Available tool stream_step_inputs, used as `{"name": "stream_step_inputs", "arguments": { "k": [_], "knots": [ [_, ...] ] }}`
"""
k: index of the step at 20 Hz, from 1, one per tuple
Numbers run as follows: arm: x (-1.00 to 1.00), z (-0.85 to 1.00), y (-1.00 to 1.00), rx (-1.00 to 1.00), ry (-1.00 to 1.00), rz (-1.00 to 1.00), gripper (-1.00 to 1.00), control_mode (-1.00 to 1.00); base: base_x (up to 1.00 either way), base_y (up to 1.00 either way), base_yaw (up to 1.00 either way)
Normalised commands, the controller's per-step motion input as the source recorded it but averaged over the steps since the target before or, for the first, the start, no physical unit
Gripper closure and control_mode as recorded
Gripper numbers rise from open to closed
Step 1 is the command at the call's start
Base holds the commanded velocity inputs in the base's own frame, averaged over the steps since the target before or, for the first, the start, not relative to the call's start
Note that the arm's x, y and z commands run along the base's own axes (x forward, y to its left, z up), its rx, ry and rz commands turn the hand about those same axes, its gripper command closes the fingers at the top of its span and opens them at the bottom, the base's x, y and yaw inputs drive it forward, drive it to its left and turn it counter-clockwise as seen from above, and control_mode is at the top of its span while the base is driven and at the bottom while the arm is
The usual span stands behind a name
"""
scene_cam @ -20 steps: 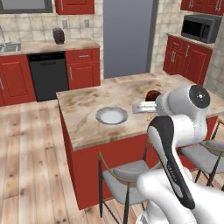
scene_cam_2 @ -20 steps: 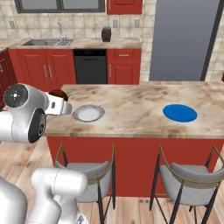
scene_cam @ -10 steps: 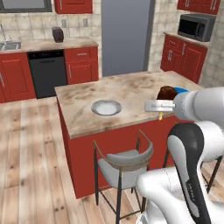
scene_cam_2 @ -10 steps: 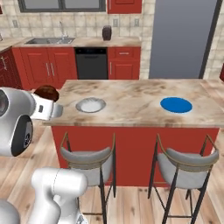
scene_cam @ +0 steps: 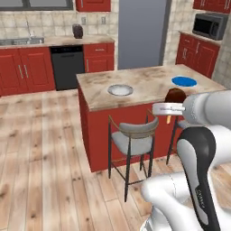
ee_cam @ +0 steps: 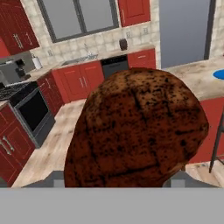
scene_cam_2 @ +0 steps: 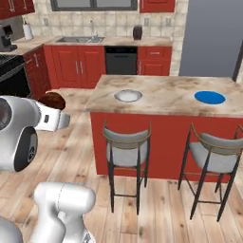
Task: Transport the steak and corn to the fridge. Place the steak on the rack containing meat and place the corn on the rack containing the vegetable, ensuring meats and vegetables are on different racks.
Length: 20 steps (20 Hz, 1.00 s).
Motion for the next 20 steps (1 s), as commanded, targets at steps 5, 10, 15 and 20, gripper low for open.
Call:
{"name": "stream_step_inputs", "arguments": {
  "k": [5, 10, 15, 20],
  "knots": [
    [0.00, 0.00, 0.00, 0.00, 0.00, 0.00, 1.00, 1.00, -0.18, 0.32, 0.93],
    [0.00, 0.00, 0.00, 0.00, 0.00, 0.00, 1.00, 1.00, 0.00, 0.00, 1.00],
    [0.00, 0.00, 0.00, 0.00, 0.00, 0.00, 1.00, 1.00, 0.00, 0.00, 1.00],
    [0.00, 0.00, 0.00, 0.00, 0.00, 0.00, 1.00, 1.00, 0.00, 0.00, 1.00]
  ]
}}
